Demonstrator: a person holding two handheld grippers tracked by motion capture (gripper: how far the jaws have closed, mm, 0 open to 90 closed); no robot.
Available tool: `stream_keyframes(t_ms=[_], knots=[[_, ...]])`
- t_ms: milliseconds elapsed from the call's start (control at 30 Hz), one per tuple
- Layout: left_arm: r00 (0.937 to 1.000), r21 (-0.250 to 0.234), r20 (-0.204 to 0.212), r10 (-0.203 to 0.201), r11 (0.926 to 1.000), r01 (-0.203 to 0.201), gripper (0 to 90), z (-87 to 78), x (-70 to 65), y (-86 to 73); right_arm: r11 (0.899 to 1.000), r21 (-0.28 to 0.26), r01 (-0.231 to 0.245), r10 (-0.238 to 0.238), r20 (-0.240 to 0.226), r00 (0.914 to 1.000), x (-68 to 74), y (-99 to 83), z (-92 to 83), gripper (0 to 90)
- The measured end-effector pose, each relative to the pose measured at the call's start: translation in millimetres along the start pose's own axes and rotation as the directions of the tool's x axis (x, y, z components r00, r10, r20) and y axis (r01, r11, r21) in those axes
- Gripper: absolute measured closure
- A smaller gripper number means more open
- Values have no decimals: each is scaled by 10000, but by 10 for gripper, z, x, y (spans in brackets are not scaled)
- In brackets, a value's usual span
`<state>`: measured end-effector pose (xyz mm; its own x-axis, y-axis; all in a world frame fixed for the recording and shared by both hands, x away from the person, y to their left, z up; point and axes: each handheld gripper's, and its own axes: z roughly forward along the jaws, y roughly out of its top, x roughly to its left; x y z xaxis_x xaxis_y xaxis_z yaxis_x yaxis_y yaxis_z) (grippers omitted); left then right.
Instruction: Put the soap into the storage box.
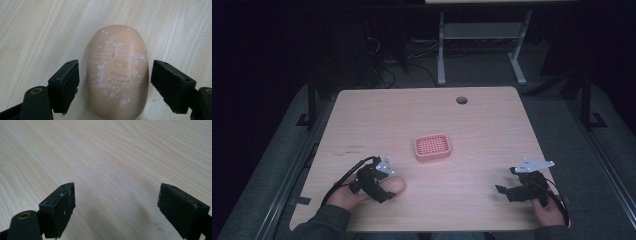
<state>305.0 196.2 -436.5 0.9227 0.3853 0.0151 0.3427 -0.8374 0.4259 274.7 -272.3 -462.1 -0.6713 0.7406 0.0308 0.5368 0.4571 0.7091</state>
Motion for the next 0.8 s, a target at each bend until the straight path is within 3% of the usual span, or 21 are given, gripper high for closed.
stream_keyframes(t_ms=[433, 800], knots=[[9997, 224, 137, -180, 9996, 176, 276, 61, 8, 1, 10000, -47, 16, -16, 6, 10000, 2, 6, -1, 142], [9998, 374, 193, -33, 9993, 25, 309, 98, -1, 39, 9999, -121, 12, -12, 0, 10000, 8, 11, -7, 141]])
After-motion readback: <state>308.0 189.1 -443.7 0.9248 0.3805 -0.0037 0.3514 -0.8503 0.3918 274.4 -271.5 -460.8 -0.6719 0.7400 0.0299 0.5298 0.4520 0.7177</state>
